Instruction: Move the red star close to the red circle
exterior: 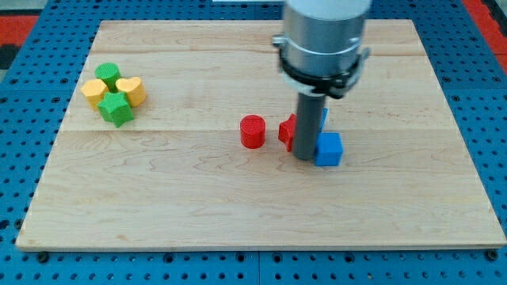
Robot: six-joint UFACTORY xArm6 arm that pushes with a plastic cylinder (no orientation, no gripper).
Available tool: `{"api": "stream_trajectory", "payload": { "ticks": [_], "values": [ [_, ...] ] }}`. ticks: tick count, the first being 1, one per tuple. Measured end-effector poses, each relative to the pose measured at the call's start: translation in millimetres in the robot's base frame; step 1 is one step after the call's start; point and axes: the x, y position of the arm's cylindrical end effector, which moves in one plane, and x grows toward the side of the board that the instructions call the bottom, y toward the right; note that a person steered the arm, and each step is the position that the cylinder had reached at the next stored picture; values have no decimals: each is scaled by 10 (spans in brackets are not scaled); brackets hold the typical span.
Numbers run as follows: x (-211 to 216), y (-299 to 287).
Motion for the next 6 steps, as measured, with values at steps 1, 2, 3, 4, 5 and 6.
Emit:
{"api": "stream_trajectory", "payload": {
  "ticks": [1, 2, 3, 4, 5, 6],
  "values": [
    [-223, 100],
    [-504, 100],
    [-744, 39],
    [-773, -224],
    [-754, -450],
    [-1012, -390]
  ]
}}
